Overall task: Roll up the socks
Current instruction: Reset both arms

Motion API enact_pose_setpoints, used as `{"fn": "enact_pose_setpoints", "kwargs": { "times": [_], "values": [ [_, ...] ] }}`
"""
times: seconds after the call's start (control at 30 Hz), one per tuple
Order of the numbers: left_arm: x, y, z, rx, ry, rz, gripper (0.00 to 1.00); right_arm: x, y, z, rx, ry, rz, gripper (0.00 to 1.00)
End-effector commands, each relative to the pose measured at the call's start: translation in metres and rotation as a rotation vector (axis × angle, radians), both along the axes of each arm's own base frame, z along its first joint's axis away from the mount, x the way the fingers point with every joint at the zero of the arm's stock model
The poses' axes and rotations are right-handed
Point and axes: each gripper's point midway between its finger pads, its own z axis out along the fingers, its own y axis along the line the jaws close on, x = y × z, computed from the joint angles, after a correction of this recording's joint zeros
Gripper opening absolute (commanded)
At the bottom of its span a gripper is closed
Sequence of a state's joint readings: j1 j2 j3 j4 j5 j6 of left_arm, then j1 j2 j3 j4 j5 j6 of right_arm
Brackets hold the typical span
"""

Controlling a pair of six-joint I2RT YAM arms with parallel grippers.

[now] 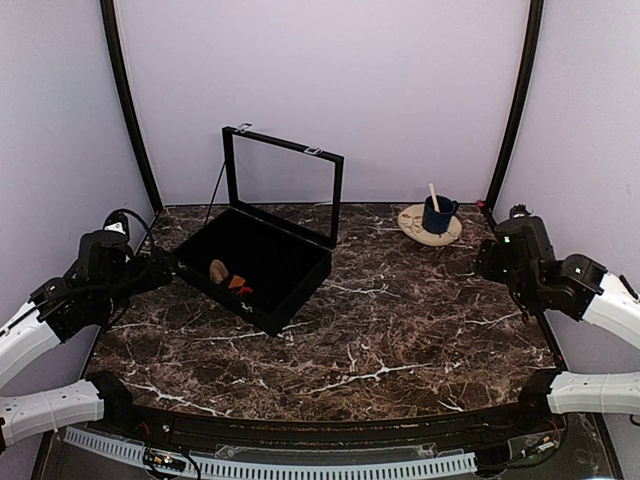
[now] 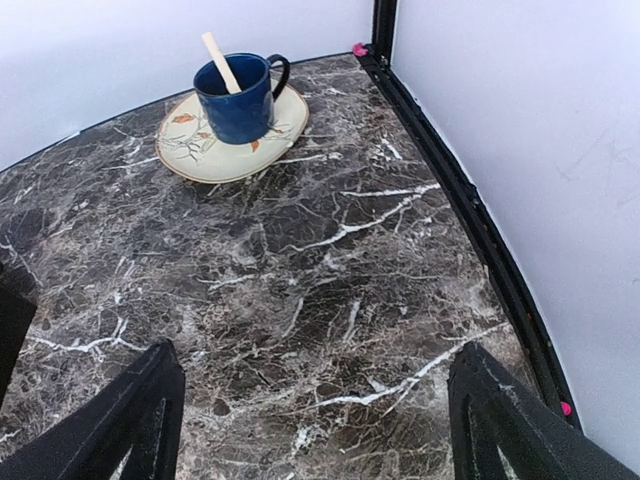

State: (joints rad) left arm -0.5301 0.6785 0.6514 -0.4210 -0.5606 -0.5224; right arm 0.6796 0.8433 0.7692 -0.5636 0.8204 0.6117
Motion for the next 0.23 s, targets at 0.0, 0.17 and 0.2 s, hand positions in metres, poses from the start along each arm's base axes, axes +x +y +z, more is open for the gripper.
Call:
{"fn": "enact_pose_setpoints", "kwargs": {
  "times": [0.0, 0.17, 0.2],
  "values": [
    [-0.0044, 0.0021, -0.0067, 0.025, 0.02, -0.013, 0.99, -0.0115, -0.0216, -0.0117, -0.011, 0.036, -0.114, 0.85],
    [-0.0047, 0.0009, -0.007, 0.034, 0.026, -0.025, 0.99, -0.0135, -0.0248, -0.0134, -0.017, 0.041, -0.13, 0.82],
    [-0.0047, 0.0012, -0.0065, 0.035, 0.026, -0.024, 0.99, -0.0136, -0.025, -0.0123, -0.015, 0.036, -0.13, 0.83]
  ]
}}
